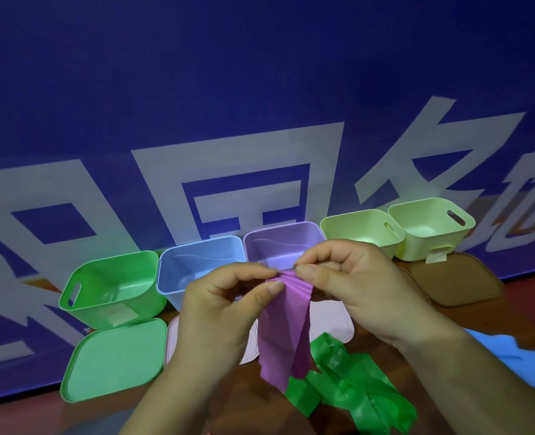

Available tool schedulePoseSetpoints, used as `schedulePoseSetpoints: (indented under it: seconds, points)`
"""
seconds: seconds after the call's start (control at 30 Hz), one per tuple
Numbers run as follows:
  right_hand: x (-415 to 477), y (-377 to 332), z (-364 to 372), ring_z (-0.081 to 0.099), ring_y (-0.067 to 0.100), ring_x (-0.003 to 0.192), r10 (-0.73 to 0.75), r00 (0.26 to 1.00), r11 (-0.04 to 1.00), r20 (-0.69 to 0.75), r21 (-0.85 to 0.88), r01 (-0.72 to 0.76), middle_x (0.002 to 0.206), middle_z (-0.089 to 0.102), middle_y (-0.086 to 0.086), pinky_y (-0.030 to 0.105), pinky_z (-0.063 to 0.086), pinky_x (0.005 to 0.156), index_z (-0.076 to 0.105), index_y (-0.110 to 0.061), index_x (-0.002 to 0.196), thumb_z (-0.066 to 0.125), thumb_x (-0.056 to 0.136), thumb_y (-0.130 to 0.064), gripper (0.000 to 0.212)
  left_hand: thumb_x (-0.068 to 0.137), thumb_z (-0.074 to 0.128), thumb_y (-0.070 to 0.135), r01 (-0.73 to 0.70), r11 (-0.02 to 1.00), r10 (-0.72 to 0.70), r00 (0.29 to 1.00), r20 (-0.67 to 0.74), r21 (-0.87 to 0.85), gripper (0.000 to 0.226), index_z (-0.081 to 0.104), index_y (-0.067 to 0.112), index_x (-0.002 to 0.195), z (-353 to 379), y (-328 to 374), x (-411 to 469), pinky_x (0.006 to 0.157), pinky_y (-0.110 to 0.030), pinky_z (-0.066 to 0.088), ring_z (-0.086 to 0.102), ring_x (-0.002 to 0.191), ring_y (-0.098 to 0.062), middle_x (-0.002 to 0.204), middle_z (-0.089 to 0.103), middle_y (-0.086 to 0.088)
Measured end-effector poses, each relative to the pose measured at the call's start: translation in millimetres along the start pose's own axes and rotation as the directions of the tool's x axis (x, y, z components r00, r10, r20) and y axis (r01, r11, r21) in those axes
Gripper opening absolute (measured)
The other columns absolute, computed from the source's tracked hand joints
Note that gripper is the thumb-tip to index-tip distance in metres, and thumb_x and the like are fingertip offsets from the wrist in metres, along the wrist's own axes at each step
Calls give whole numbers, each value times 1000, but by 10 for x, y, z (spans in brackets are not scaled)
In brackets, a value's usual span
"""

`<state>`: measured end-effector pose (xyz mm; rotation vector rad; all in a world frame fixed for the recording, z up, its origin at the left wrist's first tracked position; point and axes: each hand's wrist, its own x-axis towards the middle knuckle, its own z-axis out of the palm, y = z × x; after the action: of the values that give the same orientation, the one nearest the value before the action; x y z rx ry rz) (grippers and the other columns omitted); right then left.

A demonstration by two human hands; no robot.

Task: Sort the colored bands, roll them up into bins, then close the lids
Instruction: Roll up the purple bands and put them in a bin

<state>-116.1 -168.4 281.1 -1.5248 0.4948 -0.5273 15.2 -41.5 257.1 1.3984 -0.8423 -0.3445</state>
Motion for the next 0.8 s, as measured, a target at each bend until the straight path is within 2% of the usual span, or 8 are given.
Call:
schedulePoseSetpoints:
  seconds: [0.1,0.17,0.23,0.33,0.4,0.5,0.63,0.8]
  points:
    - [20,-15,-10,62,17,69,5,1000,1000,17,-4,-5,80,69,25,20,52,62,73,-8,88,67,88,-5,7,64,80,21,-6,999,6,1000,-7,33,21,78,37,78,-26,-19,3,78,-36,57,71,80,-22,82,77,3]
    - [29,-23,-16,62,14,67,-4,999,1000,36,-4,4,75,69,15,18,50,61,73,-7,90,67,88,-5,7,65,79,21,-15,999,15,1000,-7,33,22,78,37,80,-35,-18,7,78,-32,56,71,81,-18,83,76,4]
    - [30,-28,-22,65,13,70,-28,997,999,68,-22,30,78,72,5,19,52,66,74,-11,91,75,83,-7,9,65,78,18,-14,1000,14,1000,-9,-2,23,76,34,82,-27,-9,14,74,-24,55,71,79,-14,83,76,5]
    - [16,-33,3,71,29,81,-43,993,991,111,-118,56,88,75,10,35,59,78,73,-24,95,81,74,-15,24,66,76,12,1,996,-3,1000,-22,-87,25,75,31,81,-12,-7,20,69,-18,54,68,74,-9,79,74,3]
    - [18,-39,28,71,26,84,-89,992,976,85,-193,104,89,75,3,35,60,82,73,-27,94,83,75,-10,27,67,76,9,7,993,-10,1000,-26,-116,22,73,26,80,-8,-14,26,67,-18,54,66,72,-9,77,72,2]
    - [24,-84,72,71,16,82,-159,985,954,69,-245,172,89,74,-5,26,59,80,73,-24,93,82,75,-6,28,70,76,0,15,989,-21,999,-39,-144,24,70,19,82,-16,-25,41,65,-18,53,66,70,-9,75,72,3]
    - [77,-114,109,70,13,80,-199,979,950,51,-236,205,86,74,-3,23,57,76,73,-24,90,79,78,-3,25,68,76,8,-8,990,2,999,-39,-142,20,69,16,86,-48,-44,48,68,-19,54,68,75,-12,81,73,0]
    - [146,-172,171,68,13,70,-187,981,959,52,-208,194,82,74,-1,29,60,67,74,-21,87,76,80,-1,22,70,72,12,7,983,-14,999,-41,-186,32,66,15,101,-85,-25,61,72,-17,54,68,79,-8,84,73,3]
